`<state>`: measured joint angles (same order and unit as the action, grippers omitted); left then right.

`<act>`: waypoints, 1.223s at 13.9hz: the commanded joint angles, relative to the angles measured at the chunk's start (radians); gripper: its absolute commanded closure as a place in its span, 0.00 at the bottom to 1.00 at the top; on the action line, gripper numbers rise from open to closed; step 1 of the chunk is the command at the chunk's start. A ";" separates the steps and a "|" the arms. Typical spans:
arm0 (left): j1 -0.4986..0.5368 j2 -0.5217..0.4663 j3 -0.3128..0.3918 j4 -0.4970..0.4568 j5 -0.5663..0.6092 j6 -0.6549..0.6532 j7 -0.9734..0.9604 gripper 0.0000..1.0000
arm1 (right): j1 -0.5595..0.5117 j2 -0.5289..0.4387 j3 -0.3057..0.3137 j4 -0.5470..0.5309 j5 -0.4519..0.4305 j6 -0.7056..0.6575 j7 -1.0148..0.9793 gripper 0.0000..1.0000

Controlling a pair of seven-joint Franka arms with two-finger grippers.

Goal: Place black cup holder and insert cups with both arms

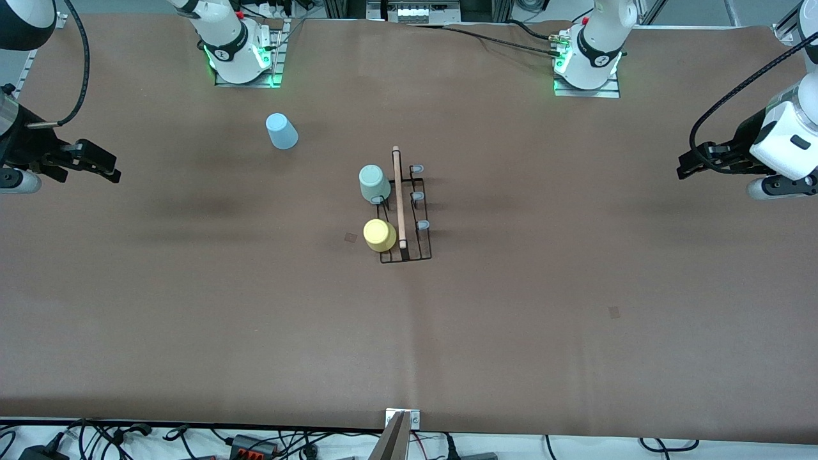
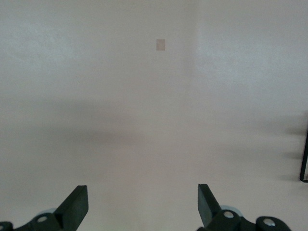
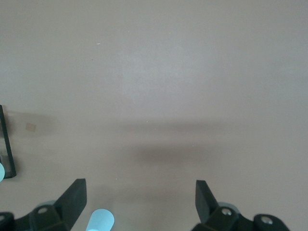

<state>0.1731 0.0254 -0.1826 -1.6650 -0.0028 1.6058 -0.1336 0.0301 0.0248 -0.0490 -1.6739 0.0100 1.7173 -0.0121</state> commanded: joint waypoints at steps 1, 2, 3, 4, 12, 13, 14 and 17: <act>0.005 0.016 0.002 0.033 -0.006 -0.021 0.020 0.00 | 0.001 -0.012 0.003 -0.003 -0.007 -0.005 0.003 0.00; 0.005 0.016 0.002 0.033 -0.006 -0.021 0.020 0.00 | -0.007 -0.012 0.003 -0.003 -0.008 -0.004 0.003 0.00; 0.005 0.016 0.002 0.033 -0.006 -0.021 0.020 0.00 | -0.010 -0.012 0.003 -0.003 -0.009 0.002 0.003 0.00; 0.005 0.016 0.002 0.033 -0.006 -0.021 0.020 0.00 | -0.015 -0.012 0.003 -0.004 -0.009 0.004 0.004 0.00; 0.003 0.016 0.002 0.033 -0.006 -0.021 0.020 0.00 | -0.049 -0.026 0.044 -0.015 -0.007 -0.010 -0.011 0.00; 0.003 0.016 0.002 0.033 -0.006 -0.021 0.020 0.00 | -0.049 -0.028 0.044 -0.021 -0.007 -0.010 -0.011 0.00; 0.003 0.016 0.002 0.033 -0.006 -0.021 0.020 0.00 | -0.049 -0.029 0.044 -0.024 -0.007 -0.010 -0.011 0.00; 0.003 0.016 0.002 0.033 -0.006 -0.021 0.020 0.00 | -0.047 -0.034 0.044 -0.026 -0.010 -0.013 -0.011 0.00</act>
<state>0.1739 0.0254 -0.1824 -1.6650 -0.0028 1.6058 -0.1332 0.0014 0.0187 -0.0230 -1.6749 0.0100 1.7082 -0.0124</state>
